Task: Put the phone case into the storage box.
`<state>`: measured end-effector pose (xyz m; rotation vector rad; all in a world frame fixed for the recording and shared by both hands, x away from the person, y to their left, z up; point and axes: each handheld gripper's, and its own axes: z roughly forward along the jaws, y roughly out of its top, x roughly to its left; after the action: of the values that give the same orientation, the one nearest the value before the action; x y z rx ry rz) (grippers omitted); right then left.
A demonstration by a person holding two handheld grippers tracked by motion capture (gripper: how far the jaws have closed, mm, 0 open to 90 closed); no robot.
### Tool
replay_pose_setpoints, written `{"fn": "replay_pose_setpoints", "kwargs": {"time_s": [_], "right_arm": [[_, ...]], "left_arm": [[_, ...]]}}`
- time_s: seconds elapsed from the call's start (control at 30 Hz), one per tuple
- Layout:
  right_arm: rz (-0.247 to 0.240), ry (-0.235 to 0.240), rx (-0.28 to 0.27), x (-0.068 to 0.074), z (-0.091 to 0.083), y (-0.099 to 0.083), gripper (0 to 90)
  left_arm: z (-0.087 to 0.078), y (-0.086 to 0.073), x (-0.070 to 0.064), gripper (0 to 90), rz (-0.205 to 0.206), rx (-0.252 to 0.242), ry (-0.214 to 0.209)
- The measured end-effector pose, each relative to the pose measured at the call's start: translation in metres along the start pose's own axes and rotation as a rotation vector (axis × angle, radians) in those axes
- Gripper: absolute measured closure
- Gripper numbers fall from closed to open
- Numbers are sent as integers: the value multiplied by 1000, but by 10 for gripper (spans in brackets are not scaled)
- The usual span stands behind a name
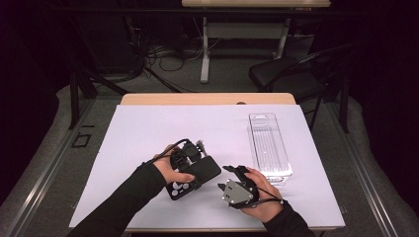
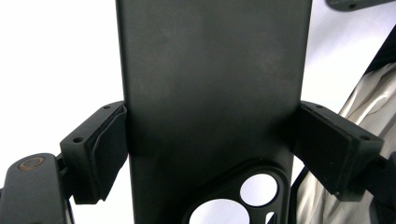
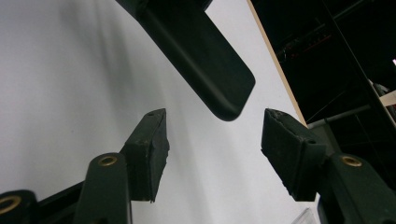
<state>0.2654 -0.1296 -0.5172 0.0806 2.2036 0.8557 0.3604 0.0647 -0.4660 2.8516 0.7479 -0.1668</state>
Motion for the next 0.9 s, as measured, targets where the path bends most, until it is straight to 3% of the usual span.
{"fn": "replay_pose_setpoints", "kwargs": {"time_s": [0.03, 0.07, 0.33, 0.47, 0.63, 0.87, 0.9], "right_arm": [[0, 0, 0, 0, 0, 0, 409], [-37, -9, 12, 1, 0, 0, 409], [-89, -17, 22, 6, 3, 1, 415], [-93, -22, 25, 8, 3, 1, 425], [-151, -30, 19, 7, 3, 1, 432], [-184, -35, 19, 11, 4, 2, 459], [-212, -37, 27, 12, 4, 1, 461]], "left_arm": [[0, 0, 0, 147, 0, 0, 0], [1, 1, -1, 146, 3, 5, -1], [4, 4, -4, 147, 12, 12, -7], [7, 7, -6, 147, 21, 20, -14], [10, 12, -10, 147, 31, 27, -21], [13, 16, -15, 147, 44, 37, -31], [13, 17, -16, 147, 46, 39, -31]]}}
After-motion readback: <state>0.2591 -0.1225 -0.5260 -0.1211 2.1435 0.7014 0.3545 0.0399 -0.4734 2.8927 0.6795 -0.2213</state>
